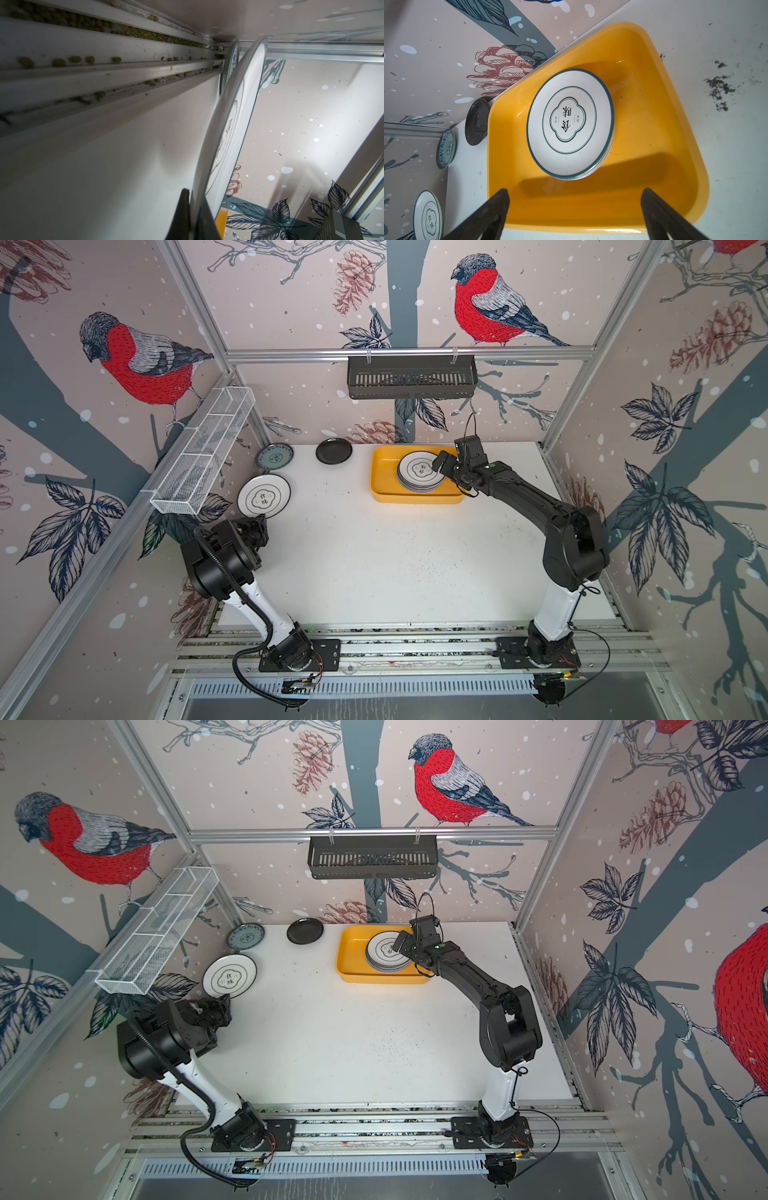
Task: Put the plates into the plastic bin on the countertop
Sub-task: 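Lift the white plate upright and carry it toward the bin with the left gripper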
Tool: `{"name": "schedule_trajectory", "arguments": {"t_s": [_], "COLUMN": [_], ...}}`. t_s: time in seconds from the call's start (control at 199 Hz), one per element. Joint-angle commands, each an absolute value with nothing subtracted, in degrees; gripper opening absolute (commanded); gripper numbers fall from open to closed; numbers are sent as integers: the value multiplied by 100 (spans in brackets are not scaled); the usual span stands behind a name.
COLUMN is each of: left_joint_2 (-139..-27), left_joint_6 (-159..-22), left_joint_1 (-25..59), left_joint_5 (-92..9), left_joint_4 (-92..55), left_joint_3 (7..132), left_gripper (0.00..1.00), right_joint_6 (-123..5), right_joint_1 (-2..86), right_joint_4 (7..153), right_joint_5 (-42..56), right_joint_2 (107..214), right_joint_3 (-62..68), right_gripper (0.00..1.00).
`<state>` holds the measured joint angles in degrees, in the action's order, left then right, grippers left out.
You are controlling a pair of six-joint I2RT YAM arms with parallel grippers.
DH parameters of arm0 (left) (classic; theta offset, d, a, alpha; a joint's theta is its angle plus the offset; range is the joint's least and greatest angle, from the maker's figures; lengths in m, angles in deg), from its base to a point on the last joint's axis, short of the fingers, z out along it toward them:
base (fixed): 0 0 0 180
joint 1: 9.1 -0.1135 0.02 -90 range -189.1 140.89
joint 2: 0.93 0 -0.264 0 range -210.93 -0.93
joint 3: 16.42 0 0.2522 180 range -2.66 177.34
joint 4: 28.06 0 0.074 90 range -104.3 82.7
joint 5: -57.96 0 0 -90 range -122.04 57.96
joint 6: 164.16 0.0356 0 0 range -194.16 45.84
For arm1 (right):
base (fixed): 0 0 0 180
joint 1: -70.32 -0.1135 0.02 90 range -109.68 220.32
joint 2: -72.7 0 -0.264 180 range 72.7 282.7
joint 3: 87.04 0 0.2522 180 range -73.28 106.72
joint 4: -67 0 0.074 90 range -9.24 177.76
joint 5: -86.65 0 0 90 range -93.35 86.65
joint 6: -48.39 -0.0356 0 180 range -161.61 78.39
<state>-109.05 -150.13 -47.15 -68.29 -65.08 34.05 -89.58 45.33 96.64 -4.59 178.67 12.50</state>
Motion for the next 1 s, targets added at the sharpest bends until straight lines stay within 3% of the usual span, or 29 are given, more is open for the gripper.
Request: {"name": "schedule_trajectory", "arguments": {"t_s": [0.0, 0.553, 0.995], "left_joint_2": [-10669, -9713, -9932], "left_joint_6": [-14860, -13855, -13252], "left_joint_1": [-4579, -2937, -1322], "left_joint_5": [-7118, -7209, -7385], "left_joint_4": [-6313, -4119, -3208], "left_joint_3": [3412, 4396, 5756], "left_gripper": [2, 0, 0], "right_joint_6": [-8885, -8714, -8470], "right_joint_1": [4510, 4617, 4759], "right_joint_4": [9452, 9252, 7817], "right_joint_5": [-415, -575, 713], "right_joint_2": [17765, 16850, 16235], "right_joint_3": [1206, 426, -463], "right_gripper": [100, 100, 100]}}
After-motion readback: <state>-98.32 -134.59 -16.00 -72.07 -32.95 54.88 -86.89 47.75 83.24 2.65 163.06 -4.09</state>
